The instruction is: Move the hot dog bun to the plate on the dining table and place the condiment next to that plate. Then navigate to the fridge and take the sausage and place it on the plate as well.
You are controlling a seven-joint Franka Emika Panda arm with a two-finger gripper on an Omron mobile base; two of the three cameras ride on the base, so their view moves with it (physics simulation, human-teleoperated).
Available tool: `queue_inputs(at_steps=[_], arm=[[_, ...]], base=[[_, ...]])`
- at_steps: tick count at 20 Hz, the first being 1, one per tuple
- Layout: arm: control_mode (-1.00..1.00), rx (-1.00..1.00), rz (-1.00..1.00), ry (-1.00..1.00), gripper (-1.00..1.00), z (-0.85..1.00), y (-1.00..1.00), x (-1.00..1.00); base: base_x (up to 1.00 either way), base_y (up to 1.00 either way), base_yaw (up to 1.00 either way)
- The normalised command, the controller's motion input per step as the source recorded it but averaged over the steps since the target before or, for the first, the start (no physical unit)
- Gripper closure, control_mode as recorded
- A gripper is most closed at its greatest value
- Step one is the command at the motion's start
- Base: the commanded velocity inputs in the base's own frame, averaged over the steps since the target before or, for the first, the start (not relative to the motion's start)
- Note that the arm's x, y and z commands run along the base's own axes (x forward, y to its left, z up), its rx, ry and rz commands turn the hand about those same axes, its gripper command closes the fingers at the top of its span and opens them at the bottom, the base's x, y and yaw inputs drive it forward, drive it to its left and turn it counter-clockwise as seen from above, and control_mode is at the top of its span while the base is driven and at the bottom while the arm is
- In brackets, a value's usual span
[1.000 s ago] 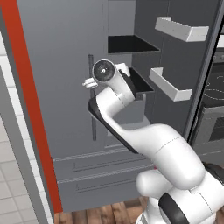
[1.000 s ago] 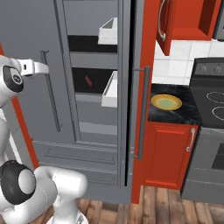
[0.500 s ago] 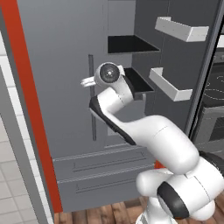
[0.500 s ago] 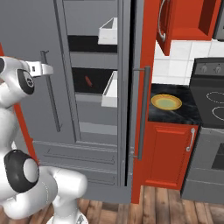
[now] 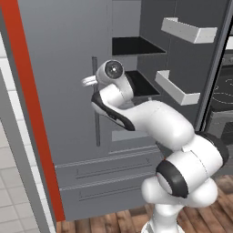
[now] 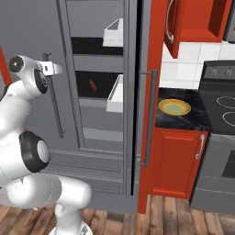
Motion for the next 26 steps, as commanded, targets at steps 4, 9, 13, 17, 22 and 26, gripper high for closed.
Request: queue_inputs(at_steps=[4, 9, 13, 17, 22, 26], arm=[[-1.0, 0.0, 0.04, 0.04, -1.0, -0.06, 0.21, 0.54], [-1.0, 0.0, 0.0, 0.0, -1.0, -0.08, 0.19, 0.29], [-1.0, 0.0, 0.0, 0.0, -1.0, -0.06, 0.16, 0.19], [-1.0, 0.0, 0.0, 0.0, -1.0, -0.07, 0.13, 0.25], [-1.0, 0.0, 0.0, 0.0, -1.0, -0.07, 0.12, 0.3], [-1.0, 0.0, 0.0, 0.0, 1.0, -0.15, 0.19, 0.39]], base=[[0.0, 0.0, 0.0], [0.0, 0.0, 0.0], [0.0, 0.0, 0.0], [0.0, 0.0, 0.0], [0.0, 0.0, 0.0], [0.0, 0.0, 0.0]])
